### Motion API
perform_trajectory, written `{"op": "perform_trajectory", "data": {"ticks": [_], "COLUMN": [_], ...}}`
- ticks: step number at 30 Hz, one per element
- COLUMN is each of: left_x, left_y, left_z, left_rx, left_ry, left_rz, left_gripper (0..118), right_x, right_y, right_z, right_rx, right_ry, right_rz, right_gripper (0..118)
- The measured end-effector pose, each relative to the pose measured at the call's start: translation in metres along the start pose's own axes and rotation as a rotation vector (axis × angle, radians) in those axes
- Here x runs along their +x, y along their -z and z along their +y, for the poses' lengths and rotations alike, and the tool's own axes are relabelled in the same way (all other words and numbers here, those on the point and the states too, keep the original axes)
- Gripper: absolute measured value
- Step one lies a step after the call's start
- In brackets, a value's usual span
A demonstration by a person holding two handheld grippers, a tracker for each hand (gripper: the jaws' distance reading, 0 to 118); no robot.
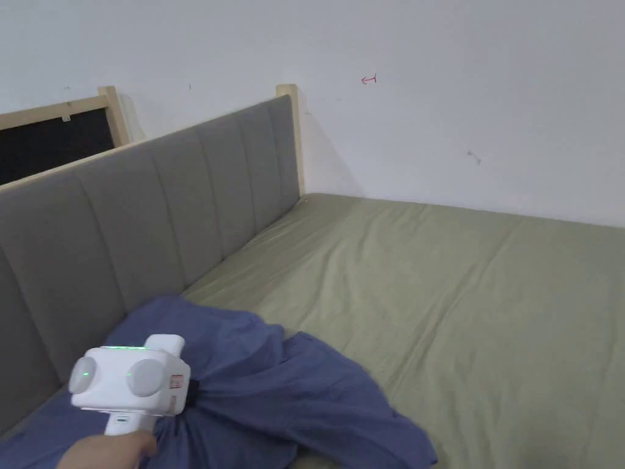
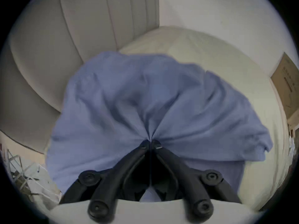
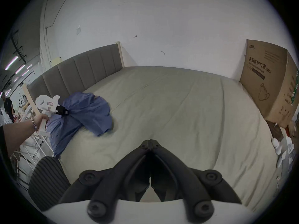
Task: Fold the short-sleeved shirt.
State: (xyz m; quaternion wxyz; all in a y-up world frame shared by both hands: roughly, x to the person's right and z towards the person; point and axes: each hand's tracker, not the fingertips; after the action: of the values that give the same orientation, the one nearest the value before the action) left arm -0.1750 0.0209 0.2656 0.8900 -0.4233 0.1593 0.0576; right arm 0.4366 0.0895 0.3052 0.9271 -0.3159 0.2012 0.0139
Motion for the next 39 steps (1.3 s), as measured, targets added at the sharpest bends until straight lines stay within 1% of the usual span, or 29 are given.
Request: {"op": "perform_trajectory", "data": {"ticks": [1,3,7,9,11,12,13,14,15,17,18,20,22,24,26,28,30,32,33,36,38,39], "left_x": [-0.003,-0.01,-0.012,0.009,0.054,0.077,0.096,0.117,0.129,0.173,0.193,0.231,0.26,0.295,0.329,0.362,0.39,0.426,0.44,0.487,0.504,0.508], "left_y": [-0.016,-0.043,-0.119,-0.158,-0.206,-0.23,-0.249,-0.269,-0.276,-0.295,-0.3,-0.312,-0.325,-0.332,-0.335,-0.336,-0.325,-0.301,-0.284,-0.206,-0.15,-0.129], "left_z": [0.006,0.017,0.044,0.054,0.059,0.064,0.069,0.073,0.082,0.086,0.086,0.081,0.088,0.087,0.085,0.079,0.074,0.067,0.064,0.031,0.0,-0.018], "left_rx": [0.046,0.12,0.288,0.358,0.454,0.487,0.512,0.545,0.561,0.59,0.583,0.664,0.715,0.711,0.7,0.677,0.631,0.525,0.442,0.044,-0.177,-0.255], "left_ry": [0.017,0.043,0.026,0.106,0.276,0.325,0.341,0.337,0.351,0.424,0.459,0.51,0.488,0.512,0.572,0.583,0.558,0.573,0.588,0.627,0.641,0.637], "left_rz": [0.009,0.075,0.02,-0.045,-0.035,-0.089,-0.137,-0.214,-0.274,-0.356,-0.388,-0.47,-0.557,-0.631,-0.713,-0.792,-0.888,-0.903,-0.901,-0.868,-0.81,-0.787], "left_gripper": [0,0,0,0,0,0,0,0,0,0,0,0,0,0,0,0,0,0,0,0,0,0], "right_x": [0.0,0.002,0.007,0.013,0.018,0.022,0.026,0.03,0.033,0.041,0.045,0.054,0.062,0.07,0.08,0.091,0.102,0.119,0.125,0.137,0.142,0.144], "right_y": [-0.003,-0.009,-0.027,-0.039,-0.052,-0.059,-0.064,-0.07,-0.075,-0.087,-0.094,-0.106,-0.115,-0.123,-0.133,-0.142,-0.15,-0.15,-0.15,-0.14,-0.129,-0.123], "right_z": [0.0,0.001,0.002,0.003,0.004,0.006,0.008,0.01,0.013,0.017,0.018,0.02,0.02,0.019,0.017,0.015,0.013,0.009,0.006,-0.007,-0.019,-0.024], "right_rx": [0.008,0.019,0.058,0.092,0.137,0.157,0.172,0.182,0.192,0.227,0.242,0.269,0.28,0.286,0.311,0.347,0.371,0.359,0.346,0.298,0.26,0.223], "right_ry": [0.007,0.018,0.028,0.051,0.074,0.087,0.097,0.104,0.11,0.135,0.148,0.169,0.174,0.176,0.19,0.211,0.241,0.27,0.286,0.336,0.361,0.374], "right_rz": [0.003,0.01,-0.004,-0.004,-0.014,-0.022,-0.028,-0.034,-0.041,-0.067,-0.071,-0.078,-0.094,-0.127,-0.161,-0.198,-0.241,-0.265,-0.274,-0.294,-0.313,-0.319], "right_gripper": [0,0,0,0,0,0,0,0,0,0,0,0,0,0,0,0,0,0,0,0,0,0]}}
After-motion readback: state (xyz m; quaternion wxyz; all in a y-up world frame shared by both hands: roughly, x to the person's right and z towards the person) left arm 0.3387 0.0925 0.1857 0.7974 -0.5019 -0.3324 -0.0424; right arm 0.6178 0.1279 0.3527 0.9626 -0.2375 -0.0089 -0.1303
